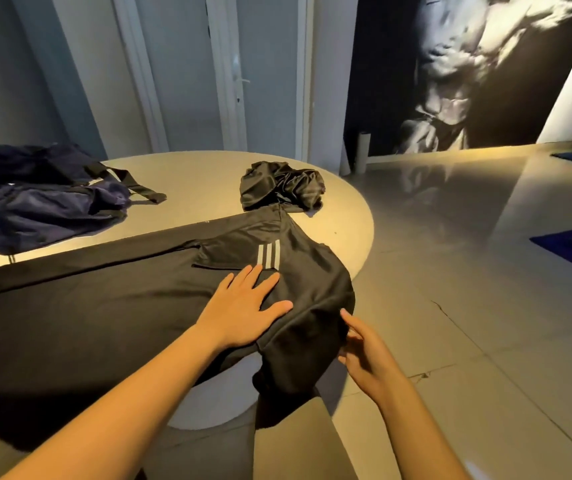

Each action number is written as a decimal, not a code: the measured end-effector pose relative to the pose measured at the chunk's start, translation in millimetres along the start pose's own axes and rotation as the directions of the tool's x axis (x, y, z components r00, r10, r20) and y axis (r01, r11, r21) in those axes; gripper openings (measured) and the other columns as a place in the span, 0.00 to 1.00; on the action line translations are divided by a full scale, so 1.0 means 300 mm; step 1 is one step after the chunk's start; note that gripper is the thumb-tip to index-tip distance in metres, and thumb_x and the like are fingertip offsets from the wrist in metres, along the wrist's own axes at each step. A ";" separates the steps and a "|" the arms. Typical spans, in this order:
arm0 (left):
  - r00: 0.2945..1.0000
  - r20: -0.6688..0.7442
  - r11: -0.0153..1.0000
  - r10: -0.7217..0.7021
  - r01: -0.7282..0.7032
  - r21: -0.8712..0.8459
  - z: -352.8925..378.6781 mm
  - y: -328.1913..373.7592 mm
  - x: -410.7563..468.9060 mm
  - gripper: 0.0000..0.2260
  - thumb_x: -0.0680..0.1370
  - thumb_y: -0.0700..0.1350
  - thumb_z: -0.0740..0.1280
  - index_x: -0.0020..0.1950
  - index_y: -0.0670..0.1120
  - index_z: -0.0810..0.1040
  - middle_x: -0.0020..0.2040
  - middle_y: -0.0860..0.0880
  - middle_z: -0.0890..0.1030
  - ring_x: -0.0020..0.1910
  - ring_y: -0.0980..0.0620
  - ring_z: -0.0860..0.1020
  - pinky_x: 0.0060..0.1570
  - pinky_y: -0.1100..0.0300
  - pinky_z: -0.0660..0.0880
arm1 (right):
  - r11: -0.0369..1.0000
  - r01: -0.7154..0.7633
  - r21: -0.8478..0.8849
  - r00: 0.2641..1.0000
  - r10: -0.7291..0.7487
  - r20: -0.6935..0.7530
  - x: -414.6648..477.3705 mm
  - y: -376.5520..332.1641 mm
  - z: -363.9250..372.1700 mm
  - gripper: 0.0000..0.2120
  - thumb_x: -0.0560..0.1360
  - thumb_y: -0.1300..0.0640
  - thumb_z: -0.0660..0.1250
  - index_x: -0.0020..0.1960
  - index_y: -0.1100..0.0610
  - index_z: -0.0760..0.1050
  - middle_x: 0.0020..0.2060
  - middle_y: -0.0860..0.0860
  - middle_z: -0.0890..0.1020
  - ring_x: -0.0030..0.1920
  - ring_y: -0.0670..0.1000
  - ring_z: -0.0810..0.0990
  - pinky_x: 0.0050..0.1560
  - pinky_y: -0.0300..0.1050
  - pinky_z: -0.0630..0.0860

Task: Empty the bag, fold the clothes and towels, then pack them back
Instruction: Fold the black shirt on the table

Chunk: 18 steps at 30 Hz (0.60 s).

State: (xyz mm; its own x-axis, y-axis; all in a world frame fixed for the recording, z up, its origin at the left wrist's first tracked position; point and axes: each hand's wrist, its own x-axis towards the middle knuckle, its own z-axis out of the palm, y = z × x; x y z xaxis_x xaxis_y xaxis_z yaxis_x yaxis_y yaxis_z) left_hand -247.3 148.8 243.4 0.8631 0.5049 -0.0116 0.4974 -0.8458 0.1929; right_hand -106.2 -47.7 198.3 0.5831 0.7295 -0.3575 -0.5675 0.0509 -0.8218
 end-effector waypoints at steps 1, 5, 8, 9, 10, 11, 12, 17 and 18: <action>1.000 -0.003 1.000 0.000 0.000 -0.001 0.000 0.001 -0.003 0.37 0.77 0.75 0.46 0.83 0.60 0.50 0.84 0.51 0.46 0.83 0.51 0.42 0.81 0.48 0.42 | 1.000 -0.001 -0.017 1.000 0.001 0.027 -0.023 0.001 -0.003 0.11 0.80 0.55 0.68 0.59 0.58 0.82 0.54 0.56 0.87 0.55 0.56 0.84 0.62 0.52 0.78; 1.000 -0.029 1.000 0.007 -0.008 -0.008 0.001 -0.004 -0.005 0.38 0.77 0.75 0.46 0.83 0.59 0.53 0.84 0.50 0.50 0.83 0.50 0.46 0.81 0.48 0.45 | 0.975 0.050 -0.215 0.997 -0.036 0.068 -0.091 -0.006 -0.051 0.05 0.77 0.62 0.70 0.50 0.63 0.83 0.46 0.56 0.87 0.43 0.50 0.86 0.44 0.42 0.81; 0.997 -0.077 1.000 0.020 -0.021 -0.012 -0.002 -0.006 -0.003 0.41 0.75 0.77 0.44 0.83 0.57 0.58 0.84 0.48 0.54 0.82 0.48 0.50 0.80 0.46 0.50 | 0.953 0.052 -0.298 0.998 -0.039 0.049 -0.140 -0.007 -0.093 0.05 0.78 0.61 0.70 0.46 0.62 0.82 0.40 0.54 0.86 0.37 0.48 0.85 0.40 0.42 0.78; 0.996 -0.091 1.000 0.023 -0.025 -0.015 -0.004 -0.005 -0.004 0.42 0.75 0.77 0.43 0.82 0.56 0.59 0.83 0.48 0.55 0.82 0.48 0.52 0.80 0.46 0.51 | 0.957 0.050 -0.285 0.999 -0.044 0.027 -0.155 -0.005 -0.106 0.06 0.79 0.60 0.69 0.46 0.62 0.82 0.38 0.54 0.86 0.36 0.48 0.84 0.38 0.42 0.78; 0.995 -0.096 1.000 0.024 -0.026 -0.018 -0.005 -0.005 -0.004 0.42 0.75 0.77 0.44 0.82 0.56 0.60 0.83 0.48 0.56 0.82 0.48 0.52 0.80 0.46 0.51 | 0.964 0.044 -0.263 0.999 -0.043 0.009 -0.168 -0.003 -0.116 0.07 0.79 0.60 0.68 0.47 0.63 0.82 0.38 0.54 0.86 0.36 0.48 0.84 0.36 0.42 0.79; 0.995 -0.094 1.000 0.022 -0.024 -0.015 -0.007 -0.004 -0.004 0.41 0.75 0.77 0.44 0.82 0.55 0.60 0.83 0.48 0.56 0.82 0.48 0.52 0.80 0.46 0.51 | 0.968 0.038 -0.247 0.999 -0.038 0.006 -0.182 -0.002 -0.122 0.08 0.79 0.60 0.69 0.50 0.65 0.82 0.40 0.55 0.86 0.37 0.49 0.84 0.38 0.43 0.81; 0.996 -0.088 1.000 0.022 -0.023 -0.007 -0.008 -0.002 -0.004 0.42 0.75 0.77 0.43 0.82 0.56 0.60 0.83 0.48 0.56 0.82 0.48 0.52 0.80 0.45 0.51 | 0.968 0.029 -0.247 1.000 -0.027 0.014 -0.193 0.000 -0.126 0.10 0.79 0.59 0.69 0.53 0.66 0.82 0.42 0.56 0.86 0.40 0.50 0.85 0.41 0.45 0.82; 0.998 -0.052 0.999 0.020 -0.018 0.045 -0.012 0.008 -0.005 0.40 0.75 0.76 0.45 0.83 0.57 0.55 0.84 0.49 0.53 0.83 0.47 0.49 0.80 0.45 0.46 | 0.930 0.024 -0.366 1.000 -0.016 0.025 -0.255 -0.013 -0.140 0.09 0.80 0.62 0.67 0.55 0.67 0.82 0.44 0.58 0.86 0.40 0.52 0.85 0.37 0.44 0.81; 0.999 -0.042 0.999 0.013 -0.011 0.049 -0.015 0.009 -0.005 0.40 0.75 0.76 0.45 0.83 0.57 0.55 0.84 0.49 0.52 0.83 0.47 0.49 0.80 0.44 0.46 | 0.920 0.032 -0.390 0.999 -0.034 0.004 -0.265 -0.023 -0.142 0.09 0.80 0.63 0.67 0.55 0.67 0.82 0.43 0.58 0.86 0.39 0.52 0.84 0.36 0.43 0.81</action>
State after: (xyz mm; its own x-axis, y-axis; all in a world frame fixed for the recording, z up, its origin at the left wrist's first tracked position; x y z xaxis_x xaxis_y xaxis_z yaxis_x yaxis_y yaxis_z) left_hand -247.7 146.6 248.3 0.8649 0.5009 0.0316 0.4919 -0.8585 0.1448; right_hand -123.9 -135.0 213.5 0.5995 0.7301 -0.3280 -0.2765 -0.1957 -0.9409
